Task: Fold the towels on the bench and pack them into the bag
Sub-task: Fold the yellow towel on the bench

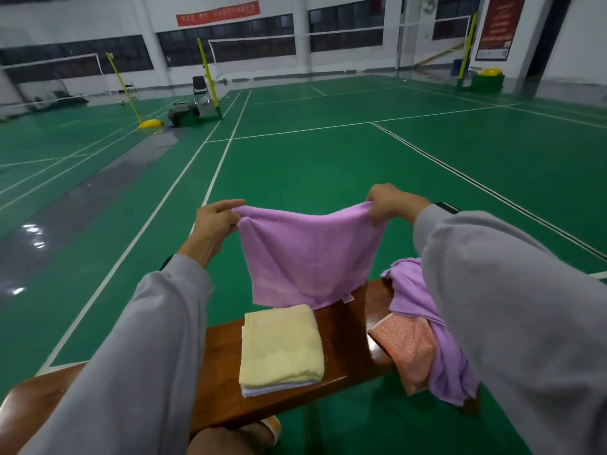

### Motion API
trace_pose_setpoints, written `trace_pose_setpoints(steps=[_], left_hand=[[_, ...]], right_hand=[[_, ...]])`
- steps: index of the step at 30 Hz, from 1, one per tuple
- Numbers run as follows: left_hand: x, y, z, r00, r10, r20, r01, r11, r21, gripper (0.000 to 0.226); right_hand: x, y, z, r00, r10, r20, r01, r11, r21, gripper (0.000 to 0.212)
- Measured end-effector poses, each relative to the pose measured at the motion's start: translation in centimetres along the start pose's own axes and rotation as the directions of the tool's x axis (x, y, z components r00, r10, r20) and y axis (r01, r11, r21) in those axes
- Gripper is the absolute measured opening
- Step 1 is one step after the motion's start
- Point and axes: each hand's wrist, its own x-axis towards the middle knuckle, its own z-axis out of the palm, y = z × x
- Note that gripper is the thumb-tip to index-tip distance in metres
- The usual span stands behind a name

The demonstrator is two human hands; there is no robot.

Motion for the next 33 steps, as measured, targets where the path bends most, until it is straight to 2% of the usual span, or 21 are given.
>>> trace_pose_setpoints(steps=[1,3,5,6,8,13,16,21,24,28,31,33], left_hand=[[-0.1,0.1,0.0,0.999,0.033,0.002,-0.033,0.996,0.078,0.036],[-0.1,0.3,-0.2,0.984,0.180,0.020,-0.175,0.916,0.361,0.030],[0.0,0.3,-0.3,0.931,0.351,0.104,-0.324,0.657,0.681,0.018],[0.1,0.2,-0.4,0.904,0.399,0.152,-0.359,0.519,0.775,0.011],[0.1,0.3,-0.4,0.883,0.427,0.194,-0.358,0.347,0.867,0.009],[-0.8,1.1,-0.2,0.890,0.430,0.150,-0.245,0.175,0.954,0.009],[-0.9,1.7,0.0,0.891,0.440,0.114,-0.217,0.192,0.957,0.010],[-0.2,1.9,0.1,0.870,0.480,0.111,-0.254,0.244,0.936,0.015],[0.2,1.7,0.4,0.898,0.434,0.071,-0.216,0.295,0.931,0.015],[0.7,0.9,0.4,0.944,0.327,0.049,-0.154,0.302,0.941,0.021],[0.4,0.7,0.2,0.949,0.309,0.062,-0.152,0.276,0.949,0.022],[0.5,0.8,0.2,0.949,0.310,0.064,-0.152,0.270,0.951,0.022]], right_hand=[[-0.2,-0.1,-0.2,0.999,-0.030,-0.035,0.027,0.995,-0.095,0.006],[-0.7,-0.3,-0.7,0.989,-0.111,-0.102,0.085,0.969,-0.233,0.015],[-1.2,-0.6,-1.0,0.966,-0.192,-0.170,0.126,0.932,-0.340,0.019],[-1.2,-0.8,-1.1,0.957,-0.228,-0.180,0.144,0.910,-0.388,0.022],[-1.6,-1.4,-1.2,0.945,-0.278,-0.173,0.165,0.861,-0.482,0.023],[-2.3,-2.1,-1.1,0.928,-0.321,-0.187,0.134,0.758,-0.638,0.026],[-2.2,-1.6,-1.3,0.918,-0.330,-0.219,0.126,0.767,-0.629,0.022],[-1.9,-0.9,-1.7,0.909,-0.294,-0.295,0.087,0.827,-0.555,0.020],[-1.7,-0.5,-1.7,0.926,-0.227,-0.302,0.066,0.884,-0.462,0.019],[-0.5,0.1,-1.0,0.955,-0.083,-0.285,0.069,0.996,-0.057,0.009],[-0.1,0.8,-0.5,0.949,0.034,-0.314,0.045,0.969,0.241,0.011],[0.1,1.5,-0.2,0.950,0.084,-0.301,0.023,0.942,0.335,0.019]])
